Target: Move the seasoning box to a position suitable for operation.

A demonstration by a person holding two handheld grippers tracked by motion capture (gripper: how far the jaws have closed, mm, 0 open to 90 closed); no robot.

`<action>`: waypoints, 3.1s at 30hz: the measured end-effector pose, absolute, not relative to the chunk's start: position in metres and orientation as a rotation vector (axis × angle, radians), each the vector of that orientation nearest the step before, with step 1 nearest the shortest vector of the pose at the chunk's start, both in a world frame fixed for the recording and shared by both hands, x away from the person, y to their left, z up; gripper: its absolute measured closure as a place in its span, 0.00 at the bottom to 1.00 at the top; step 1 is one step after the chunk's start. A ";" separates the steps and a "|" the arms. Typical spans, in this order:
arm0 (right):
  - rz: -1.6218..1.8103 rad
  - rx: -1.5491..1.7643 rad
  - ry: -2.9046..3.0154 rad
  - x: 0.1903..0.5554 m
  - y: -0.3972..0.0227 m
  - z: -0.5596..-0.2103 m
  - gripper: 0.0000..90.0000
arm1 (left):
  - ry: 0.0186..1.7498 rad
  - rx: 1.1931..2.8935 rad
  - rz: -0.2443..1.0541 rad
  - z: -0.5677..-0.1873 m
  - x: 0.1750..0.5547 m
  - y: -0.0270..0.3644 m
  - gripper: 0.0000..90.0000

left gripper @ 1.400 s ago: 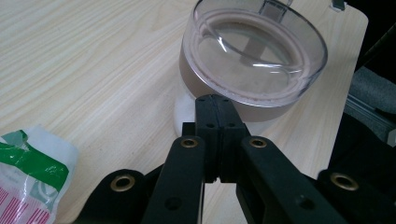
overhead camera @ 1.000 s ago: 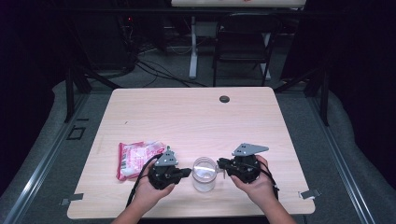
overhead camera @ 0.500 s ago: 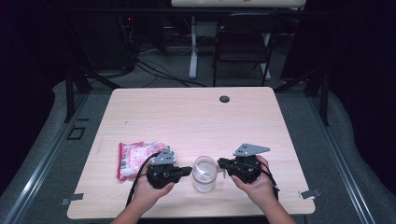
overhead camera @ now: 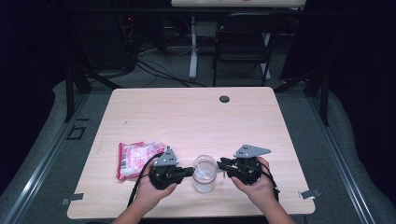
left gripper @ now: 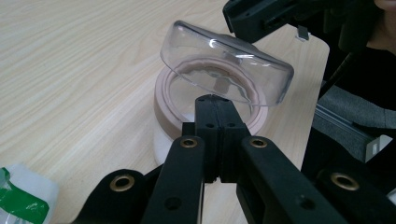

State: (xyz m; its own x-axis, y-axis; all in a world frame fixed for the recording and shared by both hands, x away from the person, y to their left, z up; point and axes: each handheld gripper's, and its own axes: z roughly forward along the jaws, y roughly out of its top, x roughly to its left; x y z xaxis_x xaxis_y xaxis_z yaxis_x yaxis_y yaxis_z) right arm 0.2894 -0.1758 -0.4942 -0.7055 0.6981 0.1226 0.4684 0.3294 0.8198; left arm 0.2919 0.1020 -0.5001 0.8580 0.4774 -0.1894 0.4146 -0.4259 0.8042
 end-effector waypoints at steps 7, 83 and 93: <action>1.343 0.970 2.353 0.275 -0.173 -0.482 0.67 | 0.621 2.066 0.084 -0.495 0.294 0.096 0.99; 1.208 0.947 2.330 0.266 -0.193 -0.473 0.69 | 0.732 2.076 0.213 -0.513 0.302 0.084 0.75; 1.183 1.008 2.301 0.271 -0.181 -0.492 0.60 | 0.752 2.062 0.202 -0.514 0.301 0.084 0.75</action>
